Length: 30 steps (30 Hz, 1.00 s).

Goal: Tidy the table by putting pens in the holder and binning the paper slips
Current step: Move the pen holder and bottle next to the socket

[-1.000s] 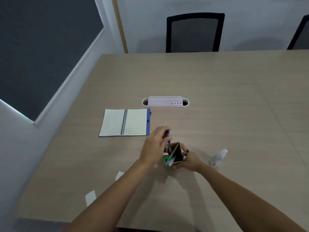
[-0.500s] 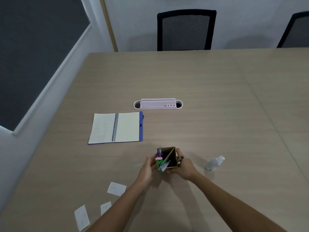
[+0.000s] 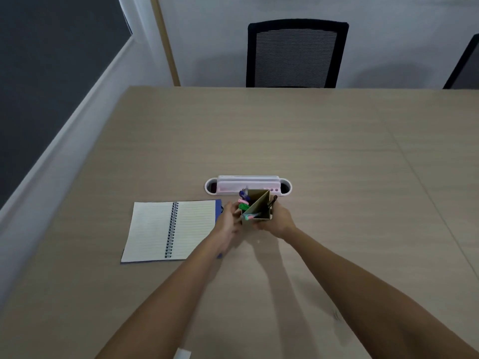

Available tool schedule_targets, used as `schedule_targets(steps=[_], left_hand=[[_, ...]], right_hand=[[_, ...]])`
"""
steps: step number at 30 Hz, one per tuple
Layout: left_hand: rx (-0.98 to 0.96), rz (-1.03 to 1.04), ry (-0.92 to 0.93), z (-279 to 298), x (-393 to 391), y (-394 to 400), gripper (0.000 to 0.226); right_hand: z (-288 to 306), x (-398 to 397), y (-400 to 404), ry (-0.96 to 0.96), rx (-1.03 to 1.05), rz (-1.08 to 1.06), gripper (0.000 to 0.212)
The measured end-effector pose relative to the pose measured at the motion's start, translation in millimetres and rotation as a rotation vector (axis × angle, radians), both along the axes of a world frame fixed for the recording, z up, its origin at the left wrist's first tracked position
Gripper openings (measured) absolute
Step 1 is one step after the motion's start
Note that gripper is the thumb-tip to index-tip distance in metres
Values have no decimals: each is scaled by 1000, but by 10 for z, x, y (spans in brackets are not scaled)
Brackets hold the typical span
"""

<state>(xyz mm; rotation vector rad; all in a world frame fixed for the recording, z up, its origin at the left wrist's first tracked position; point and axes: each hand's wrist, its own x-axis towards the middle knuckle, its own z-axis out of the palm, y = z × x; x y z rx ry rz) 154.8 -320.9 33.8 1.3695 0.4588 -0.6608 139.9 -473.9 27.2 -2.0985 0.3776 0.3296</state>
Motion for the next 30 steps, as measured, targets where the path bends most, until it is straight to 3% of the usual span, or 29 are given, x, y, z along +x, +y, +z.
schedule_targets(steps=[5,9,15,18,20,22,25,28,30], left_hand=[[15,-9,-9,-160,359,19,45],[10,2,9,-249,513,11,57],[10,93,21,-254,297,0,50],[303,56,-56,-395,-101,40,57],[434,-29,-170,-411,-515,47,47],[529,-157,-317,-465,-991,76,37],[757,-418,-528,-758,-1483,158,41],[1004,-675,-659,-1005,-1726,248,55],[1126,-705,-732,-1069,-1815,303,59]], right_hand=[[-139,395,35,31,-24,42,80],[-205,542,34,40,-23,33,81],[-163,318,126,85,23,-42,99],[-129,-110,165,113,98,-177,85],[-157,-478,171,111,139,-235,67],[-199,-941,143,87,157,-274,46],[-299,-1648,64,57,186,-321,19],[-372,-2277,-61,62,112,-380,14],[-434,-2636,-157,110,56,-453,10]])
